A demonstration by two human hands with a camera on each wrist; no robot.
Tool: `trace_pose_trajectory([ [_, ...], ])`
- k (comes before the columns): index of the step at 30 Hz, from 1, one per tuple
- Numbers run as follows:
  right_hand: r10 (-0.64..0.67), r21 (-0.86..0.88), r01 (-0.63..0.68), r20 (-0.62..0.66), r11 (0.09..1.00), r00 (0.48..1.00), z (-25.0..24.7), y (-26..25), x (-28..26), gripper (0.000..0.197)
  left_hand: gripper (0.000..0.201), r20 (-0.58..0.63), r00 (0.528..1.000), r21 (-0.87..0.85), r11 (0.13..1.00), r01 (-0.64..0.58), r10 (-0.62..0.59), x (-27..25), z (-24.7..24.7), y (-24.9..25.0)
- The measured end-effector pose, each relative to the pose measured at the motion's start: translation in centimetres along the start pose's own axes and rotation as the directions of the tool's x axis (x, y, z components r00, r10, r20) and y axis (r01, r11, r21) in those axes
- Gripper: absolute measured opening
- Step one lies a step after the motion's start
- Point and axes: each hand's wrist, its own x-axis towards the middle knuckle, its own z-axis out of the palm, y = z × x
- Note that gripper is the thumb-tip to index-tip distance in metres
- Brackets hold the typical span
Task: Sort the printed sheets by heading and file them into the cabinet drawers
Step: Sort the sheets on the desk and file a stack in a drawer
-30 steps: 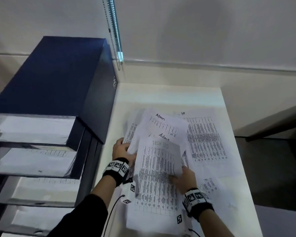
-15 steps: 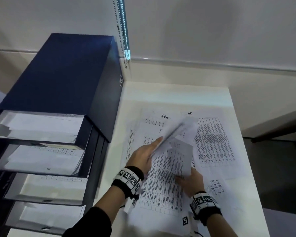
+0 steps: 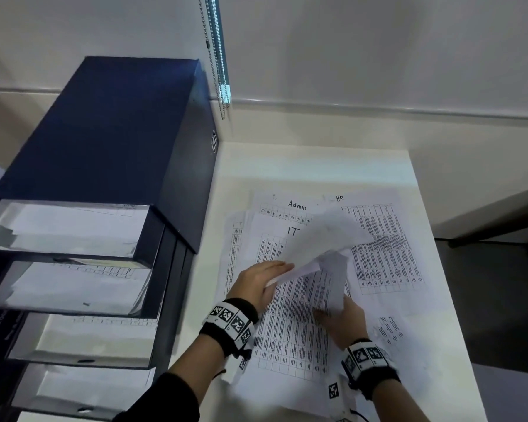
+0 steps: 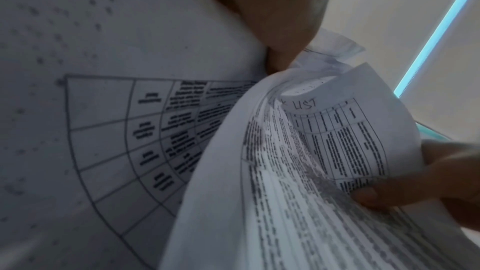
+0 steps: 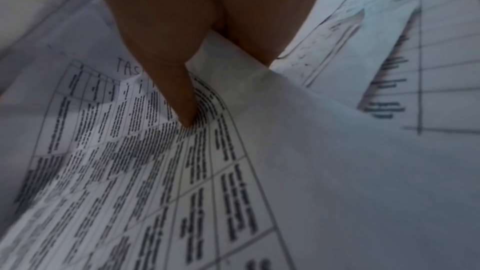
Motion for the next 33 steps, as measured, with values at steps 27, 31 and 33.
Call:
trace_pose_trajectory([
  [27,-0.045,0.004,0.045,-0.02,0.999,0.999,0.1,0.4,0.1,0.029,0.043,-0.159,0.957,-0.019,0.97,0.242,-0.242,0.0,1.6,-2.3],
  [31,-0.055,0.003,0.055,-0.027,0.998,0.998,0.2,0.7,0.2,0.032,0.038,-0.162,0.947,0.004,0.959,0.283,-0.279,0.3,1.6,-2.6],
  [33,-0.059,-0.005,0.059,-0.019,0.998,0.998,0.3,0.9,0.3,0.033,0.04,-0.148,0.948,0.107,0.948,0.299,-0.282,0.4,1.6,-2.9],
])
